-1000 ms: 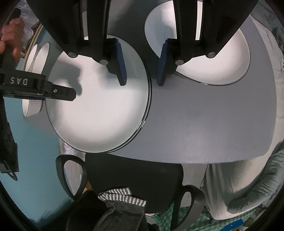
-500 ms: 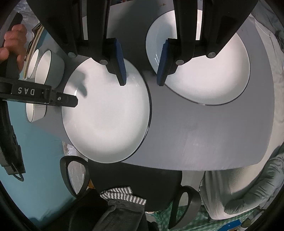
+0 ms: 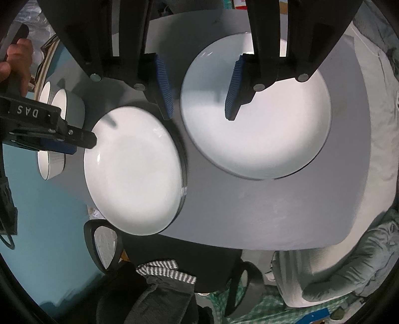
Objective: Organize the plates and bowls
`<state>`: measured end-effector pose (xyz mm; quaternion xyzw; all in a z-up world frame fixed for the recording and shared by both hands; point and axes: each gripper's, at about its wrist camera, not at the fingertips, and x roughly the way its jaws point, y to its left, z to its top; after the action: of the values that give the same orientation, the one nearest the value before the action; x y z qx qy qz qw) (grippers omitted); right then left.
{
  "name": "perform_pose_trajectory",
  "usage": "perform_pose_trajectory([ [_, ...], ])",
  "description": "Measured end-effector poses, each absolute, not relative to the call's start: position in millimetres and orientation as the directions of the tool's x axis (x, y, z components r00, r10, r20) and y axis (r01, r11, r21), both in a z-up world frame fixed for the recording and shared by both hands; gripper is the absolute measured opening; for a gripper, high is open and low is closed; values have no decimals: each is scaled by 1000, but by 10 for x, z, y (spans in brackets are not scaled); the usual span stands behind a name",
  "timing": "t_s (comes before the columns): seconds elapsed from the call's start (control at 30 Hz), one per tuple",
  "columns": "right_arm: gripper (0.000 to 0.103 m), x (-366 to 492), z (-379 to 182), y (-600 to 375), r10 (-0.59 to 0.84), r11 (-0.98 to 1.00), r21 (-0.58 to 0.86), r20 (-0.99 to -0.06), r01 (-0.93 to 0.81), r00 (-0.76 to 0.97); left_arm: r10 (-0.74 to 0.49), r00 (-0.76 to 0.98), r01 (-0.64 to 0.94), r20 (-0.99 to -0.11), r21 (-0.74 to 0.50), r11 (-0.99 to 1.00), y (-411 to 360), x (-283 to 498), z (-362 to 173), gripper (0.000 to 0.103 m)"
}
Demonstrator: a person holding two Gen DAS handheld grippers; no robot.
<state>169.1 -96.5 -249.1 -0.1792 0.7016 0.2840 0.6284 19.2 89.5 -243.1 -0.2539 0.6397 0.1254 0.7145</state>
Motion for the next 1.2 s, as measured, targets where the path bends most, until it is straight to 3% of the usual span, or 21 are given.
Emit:
perform_pose_trajectory([
  [0.2, 62, 1420, -2396, -939, 122, 736, 191, -981, -649, -151, -129, 150, -518, -980, -189, 835, 1027, -122, -2335, 51],
  [0.6, 63, 1038, -2346, -876, 156, 700, 238, -971, -673, -181, -123, 119, -544, -985, -168, 822, 1342, -668, -2343, 55],
  [0.7, 68, 949, -2372, -842, 167, 698, 252, -967, -670, -191, -117, 118, -547, -986, -163, 821, 1433, -744, -2383, 60],
  [1.2, 70, 698, -2710, -584, 264, 733, 376, -925, -567, -273, -150, 79, -542, -986, -169, 823, 1928, -855, -2857, 60],
])
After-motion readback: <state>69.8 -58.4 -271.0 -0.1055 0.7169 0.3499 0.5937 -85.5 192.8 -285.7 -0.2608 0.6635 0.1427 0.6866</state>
